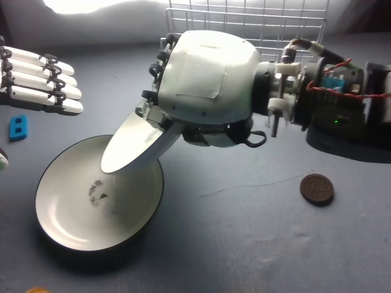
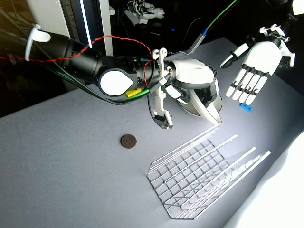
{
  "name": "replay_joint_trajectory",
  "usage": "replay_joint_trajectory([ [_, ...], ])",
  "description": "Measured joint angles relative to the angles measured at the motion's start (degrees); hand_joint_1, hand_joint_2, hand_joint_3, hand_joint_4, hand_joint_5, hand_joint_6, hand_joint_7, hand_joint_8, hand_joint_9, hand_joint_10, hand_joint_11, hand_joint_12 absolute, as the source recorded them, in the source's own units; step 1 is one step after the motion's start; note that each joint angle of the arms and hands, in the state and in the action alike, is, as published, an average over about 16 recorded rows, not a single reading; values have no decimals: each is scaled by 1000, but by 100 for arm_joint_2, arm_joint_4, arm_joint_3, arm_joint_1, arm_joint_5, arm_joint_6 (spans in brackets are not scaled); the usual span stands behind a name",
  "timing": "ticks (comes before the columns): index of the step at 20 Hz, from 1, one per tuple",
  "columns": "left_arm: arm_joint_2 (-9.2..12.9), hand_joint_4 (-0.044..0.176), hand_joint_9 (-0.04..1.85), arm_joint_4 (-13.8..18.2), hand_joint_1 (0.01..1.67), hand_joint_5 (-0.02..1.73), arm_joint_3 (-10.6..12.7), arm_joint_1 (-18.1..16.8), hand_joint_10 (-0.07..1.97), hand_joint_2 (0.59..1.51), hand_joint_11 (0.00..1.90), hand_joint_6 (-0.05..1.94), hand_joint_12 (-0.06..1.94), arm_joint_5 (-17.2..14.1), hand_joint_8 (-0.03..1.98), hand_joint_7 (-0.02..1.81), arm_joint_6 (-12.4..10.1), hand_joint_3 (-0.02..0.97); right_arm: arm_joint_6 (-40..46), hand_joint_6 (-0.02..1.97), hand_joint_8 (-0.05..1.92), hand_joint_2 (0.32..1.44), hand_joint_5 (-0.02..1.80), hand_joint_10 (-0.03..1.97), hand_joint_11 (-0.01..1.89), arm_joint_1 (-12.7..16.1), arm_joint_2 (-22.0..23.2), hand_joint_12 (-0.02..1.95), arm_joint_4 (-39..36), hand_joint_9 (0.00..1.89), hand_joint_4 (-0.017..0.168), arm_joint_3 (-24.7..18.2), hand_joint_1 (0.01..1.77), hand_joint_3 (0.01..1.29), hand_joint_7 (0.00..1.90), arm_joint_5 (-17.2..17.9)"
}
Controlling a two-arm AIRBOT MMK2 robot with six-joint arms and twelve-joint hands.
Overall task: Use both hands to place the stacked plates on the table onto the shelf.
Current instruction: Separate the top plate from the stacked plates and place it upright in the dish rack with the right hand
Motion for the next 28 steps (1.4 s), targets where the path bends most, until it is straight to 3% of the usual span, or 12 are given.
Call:
replay_joint_trajectory([
  [10, 0, -2, 22, 84, 15, 19, 276, 0, 16, 1182, 15, 6, -17, -27, -7, 20, -76, 13, 182, 797, 698, 974, 1055, 416, 948, 319, 534, 1080, 81, 1207, 14, -561, 1255, 13, 1151, -102],
  [20, -1, -2, 22, 142, 16, 19, 356, 0, 16, 1182, 15, 6, -17, -47, -7, 20, -83, 13, 791, 782, 619, 973, 1046, 835, 954, 593, 1039, 1028, 50, 1098, 3, -1066, 1271, 13, 1154, -319],
  [28, -5, -2, 21, 174, 16, 19, 356, 15, 16, 1183, 15, 6, -16, -50, -7, 20, -81, 14, 2785, 769, 596, 973, 1036, 945, 961, 982, 1529, 1040, -755, 1077, 0, -1363, 1284, 13, 1149, -538],
])
